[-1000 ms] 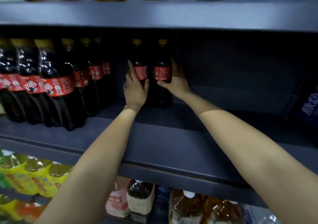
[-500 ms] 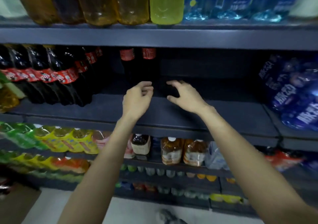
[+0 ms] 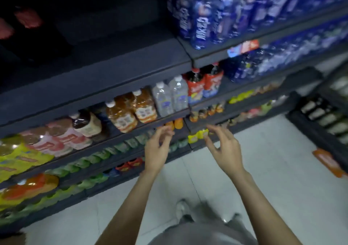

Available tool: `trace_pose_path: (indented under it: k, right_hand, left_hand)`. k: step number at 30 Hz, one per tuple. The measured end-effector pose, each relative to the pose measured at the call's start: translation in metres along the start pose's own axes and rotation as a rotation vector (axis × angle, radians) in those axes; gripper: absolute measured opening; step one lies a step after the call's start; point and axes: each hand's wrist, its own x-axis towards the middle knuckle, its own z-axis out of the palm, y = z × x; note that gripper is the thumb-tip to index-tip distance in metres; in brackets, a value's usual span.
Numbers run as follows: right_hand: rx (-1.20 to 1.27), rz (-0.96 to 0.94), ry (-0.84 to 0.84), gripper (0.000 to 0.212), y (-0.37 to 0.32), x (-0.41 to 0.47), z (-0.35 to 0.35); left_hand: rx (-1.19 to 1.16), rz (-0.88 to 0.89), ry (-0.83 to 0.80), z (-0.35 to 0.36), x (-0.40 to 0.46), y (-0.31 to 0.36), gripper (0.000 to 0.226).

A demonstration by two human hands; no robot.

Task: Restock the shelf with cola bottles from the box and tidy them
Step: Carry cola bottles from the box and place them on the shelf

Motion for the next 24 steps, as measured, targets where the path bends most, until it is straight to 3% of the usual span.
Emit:
trace_pose_path:
  k: [7,11,18,24]
  right_hand:
    - [-0.175,0.558,-0.203,0.037,0.135,-0.149,-0.116]
    - [-0.171,0.765,-0.192,0.035,0.203,-0.230,-0.209]
    - [-0.082,1.185,-0.151,0.037,0.300,-0.348,-0.348]
    - [0.025,1.462,0.132,0.029,0.376,-0.433,-0.426]
  left_hand:
    - [0.334,-0.292,-0.472,0.140,-0.041,-0.038,0.022]
    - [0.522,-0.359,-0.741,0.244,-0.073,-0.043,0.039]
    - [0.556,-0.189,-0.852,0.432,-0.163,0.018,0.026]
    - [0.881,-0.092,-1.116,0.565,-0.211,0.028,0.033]
